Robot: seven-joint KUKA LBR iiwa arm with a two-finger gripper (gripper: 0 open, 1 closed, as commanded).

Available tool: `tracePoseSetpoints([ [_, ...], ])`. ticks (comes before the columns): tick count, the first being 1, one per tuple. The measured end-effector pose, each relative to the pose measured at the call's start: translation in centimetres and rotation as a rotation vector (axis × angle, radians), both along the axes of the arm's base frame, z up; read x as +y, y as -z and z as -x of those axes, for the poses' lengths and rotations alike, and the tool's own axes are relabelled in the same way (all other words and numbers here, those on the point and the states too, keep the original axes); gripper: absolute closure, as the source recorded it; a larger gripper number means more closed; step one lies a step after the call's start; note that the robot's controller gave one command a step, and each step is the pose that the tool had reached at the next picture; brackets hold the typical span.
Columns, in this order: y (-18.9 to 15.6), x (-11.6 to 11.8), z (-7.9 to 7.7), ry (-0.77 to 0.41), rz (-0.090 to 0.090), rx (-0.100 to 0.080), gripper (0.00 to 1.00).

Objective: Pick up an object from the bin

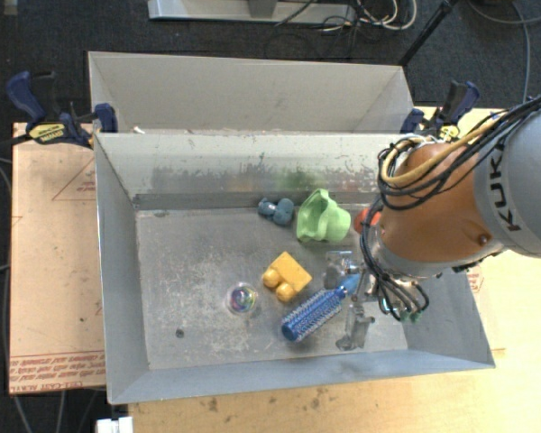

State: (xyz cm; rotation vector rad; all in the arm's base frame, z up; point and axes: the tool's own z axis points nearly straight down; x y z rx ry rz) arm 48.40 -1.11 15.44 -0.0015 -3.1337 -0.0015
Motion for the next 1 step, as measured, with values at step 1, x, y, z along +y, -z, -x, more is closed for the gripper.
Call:
tracePoseSetpoints([
  [1,8.74,-0.05,-2.11,-0.177,-0.001,-0.005,0.00],
])
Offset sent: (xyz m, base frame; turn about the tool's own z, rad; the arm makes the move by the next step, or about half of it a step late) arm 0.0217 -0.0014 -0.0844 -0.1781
